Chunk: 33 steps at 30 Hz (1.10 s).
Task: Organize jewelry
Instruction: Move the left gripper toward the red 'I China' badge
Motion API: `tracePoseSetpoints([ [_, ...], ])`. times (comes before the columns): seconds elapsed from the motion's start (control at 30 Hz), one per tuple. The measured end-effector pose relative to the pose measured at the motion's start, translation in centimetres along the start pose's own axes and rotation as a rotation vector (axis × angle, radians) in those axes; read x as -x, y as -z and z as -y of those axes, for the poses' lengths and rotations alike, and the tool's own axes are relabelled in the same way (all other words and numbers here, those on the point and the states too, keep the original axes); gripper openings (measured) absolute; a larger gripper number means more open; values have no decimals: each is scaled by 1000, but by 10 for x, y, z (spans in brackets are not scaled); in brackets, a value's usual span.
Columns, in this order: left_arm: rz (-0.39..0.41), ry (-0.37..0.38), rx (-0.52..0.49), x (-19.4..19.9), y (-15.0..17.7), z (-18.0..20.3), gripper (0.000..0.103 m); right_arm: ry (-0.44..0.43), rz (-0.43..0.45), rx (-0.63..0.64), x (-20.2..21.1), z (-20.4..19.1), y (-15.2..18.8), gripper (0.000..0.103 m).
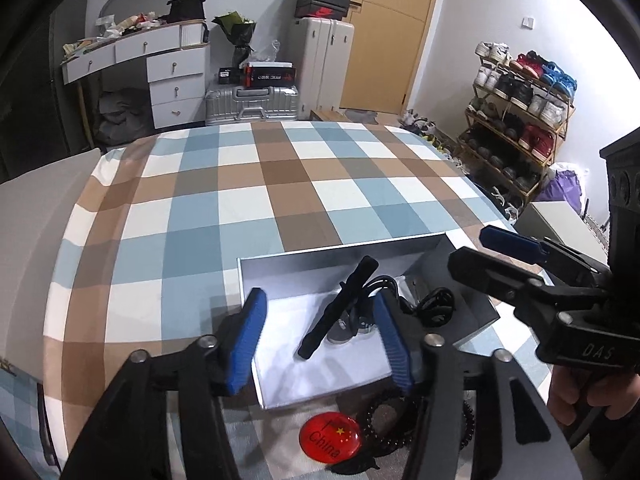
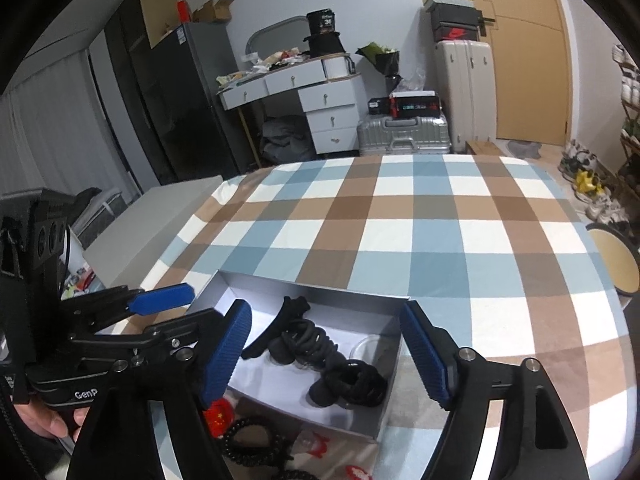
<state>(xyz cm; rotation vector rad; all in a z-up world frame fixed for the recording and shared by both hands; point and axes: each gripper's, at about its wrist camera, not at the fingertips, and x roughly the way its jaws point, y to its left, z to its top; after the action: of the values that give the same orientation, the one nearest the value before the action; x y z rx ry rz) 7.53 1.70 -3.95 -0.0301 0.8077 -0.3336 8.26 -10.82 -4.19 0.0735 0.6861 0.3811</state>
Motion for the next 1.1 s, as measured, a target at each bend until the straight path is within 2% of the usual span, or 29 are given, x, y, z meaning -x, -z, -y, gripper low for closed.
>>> tracePoseSetpoints([
  [0.13,17,-17,2,5,2,1,62,10,15,-17,8,2,0,81],
  [0.3,40,-43,1,12,6,1,68,14,31,-44,19,6,2,90],
  [0.43,57,-75,9,15,11,-2,78,2,21,-76,25,7,5,94],
  [0.6,56,-107,8,18,17,-4,82,7,27,-60,33,3,12,102],
  [0.73,36,-98,22,21,22,-4,84,12,17,-57,36,2,19,103],
  [0.83,40,-105,19,25,25,-2,90,24,0,-51,39,0,26,103],
  [0.97,44,-137,5,29,31,1,93,38,-6,-41,42,-1,29,103],
  [1.1,-9,-131,-14,23,42,-2,94,48,-3,-33,43,-1,30,103],
])
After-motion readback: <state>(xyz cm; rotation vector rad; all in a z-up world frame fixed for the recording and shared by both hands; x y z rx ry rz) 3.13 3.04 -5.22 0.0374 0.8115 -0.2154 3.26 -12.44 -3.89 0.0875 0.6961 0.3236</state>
